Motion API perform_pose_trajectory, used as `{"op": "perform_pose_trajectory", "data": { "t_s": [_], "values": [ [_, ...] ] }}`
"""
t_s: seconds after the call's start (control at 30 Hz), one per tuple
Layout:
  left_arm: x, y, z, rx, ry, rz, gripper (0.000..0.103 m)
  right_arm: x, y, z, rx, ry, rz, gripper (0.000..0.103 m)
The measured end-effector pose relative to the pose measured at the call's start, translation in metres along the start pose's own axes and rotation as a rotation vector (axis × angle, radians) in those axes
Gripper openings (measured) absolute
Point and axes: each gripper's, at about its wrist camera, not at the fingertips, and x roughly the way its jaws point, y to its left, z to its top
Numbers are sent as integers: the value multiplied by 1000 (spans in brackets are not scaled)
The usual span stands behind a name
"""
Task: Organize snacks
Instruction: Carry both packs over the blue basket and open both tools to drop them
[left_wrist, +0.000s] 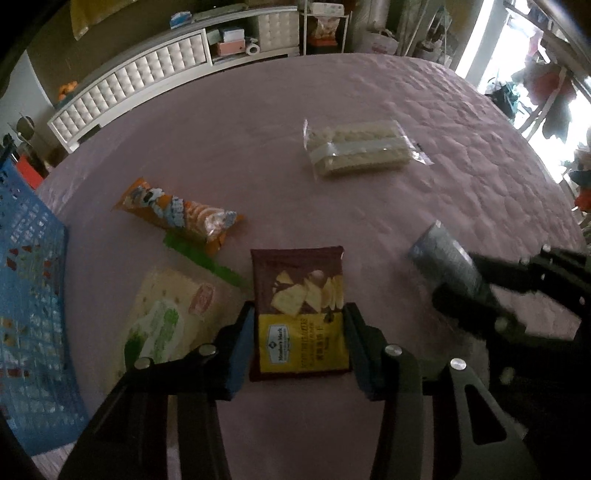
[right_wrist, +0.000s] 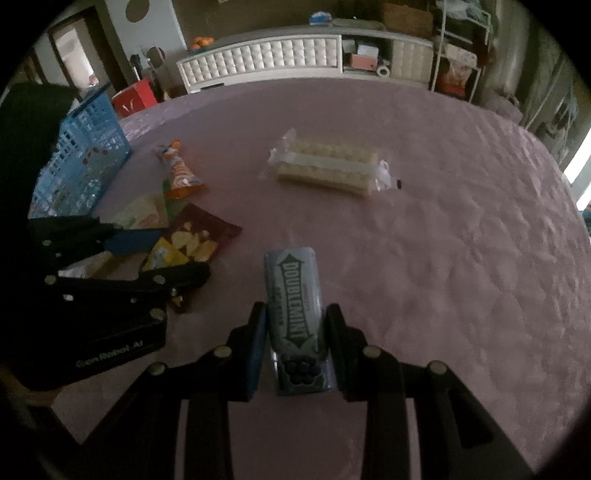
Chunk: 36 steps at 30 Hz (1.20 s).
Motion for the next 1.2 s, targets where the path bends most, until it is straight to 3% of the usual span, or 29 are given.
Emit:
{"op": "perform_pose_trajectory", "data": {
  "t_s": [0.27, 0.67, 1.2],
  "values": [
    [-62, 11, -18, -3, -89, -22, 44, -36, 15, 0, -1, -39, -25, 36],
    [-160, 60, -44, -42, -237, -8, 44, -108, 85, 25, -101, -145, -30, 36],
    [-232, 152, -88, -86, -324, 57, 44, -142, 194, 57, -256, -229, 40, 36]
  ]
}}
